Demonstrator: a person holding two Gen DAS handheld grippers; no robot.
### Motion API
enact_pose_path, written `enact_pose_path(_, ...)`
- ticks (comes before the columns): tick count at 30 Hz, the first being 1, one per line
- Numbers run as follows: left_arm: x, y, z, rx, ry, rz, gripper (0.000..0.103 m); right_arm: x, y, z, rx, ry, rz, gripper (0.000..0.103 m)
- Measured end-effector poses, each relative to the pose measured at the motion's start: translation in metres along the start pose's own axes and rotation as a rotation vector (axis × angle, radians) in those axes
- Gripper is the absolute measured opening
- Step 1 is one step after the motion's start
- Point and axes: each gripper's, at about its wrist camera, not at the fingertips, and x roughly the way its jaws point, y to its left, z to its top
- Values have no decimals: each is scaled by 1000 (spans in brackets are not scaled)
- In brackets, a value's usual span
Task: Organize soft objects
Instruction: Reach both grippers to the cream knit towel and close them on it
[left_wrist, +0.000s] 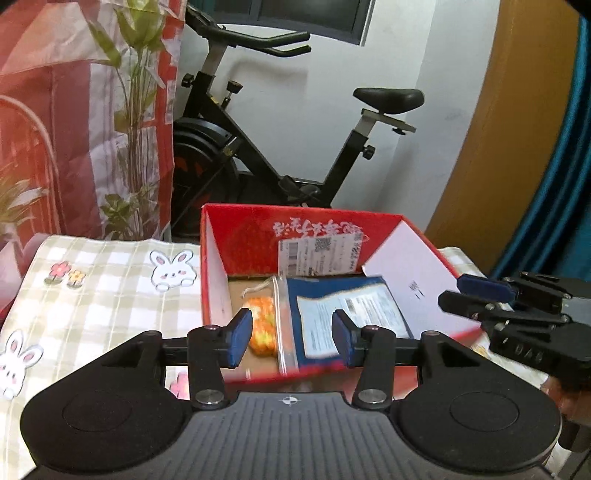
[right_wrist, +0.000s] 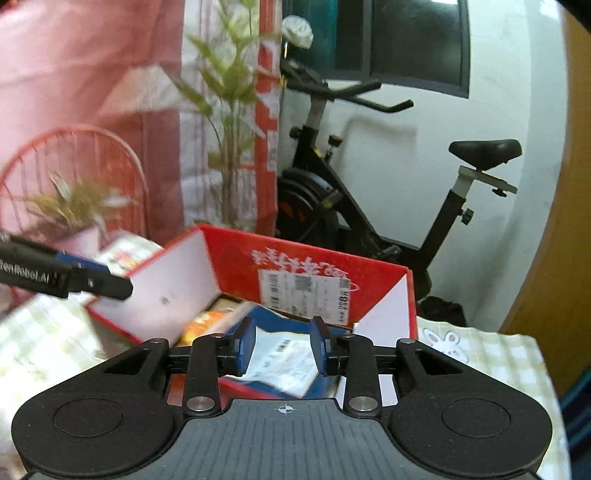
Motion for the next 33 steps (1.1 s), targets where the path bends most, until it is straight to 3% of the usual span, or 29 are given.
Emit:
enact_pose_path(5, -37, -1, -33, 1, 8, -20, 49, -44, 8, -24, 43, -27, 68, 31)
enact_pose_path(10, -57, 2, -75, -24, 40, -29, 49, -73, 16, -64, 82, 25, 108, 32)
enact_pose_path(18, -68, 8, -131, -69, 120, -23, 49, -107, 18, -122, 132, 140, 83, 45)
enact_pose_path(26, -67, 17, -158, -145, 179, -32, 49, -125, -3, -162, 224, 247, 17, 45)
enact_pose_path(33, -56, 12, -173, -156, 233, -54, 49, -119, -2, -177, 262, 310, 28, 45)
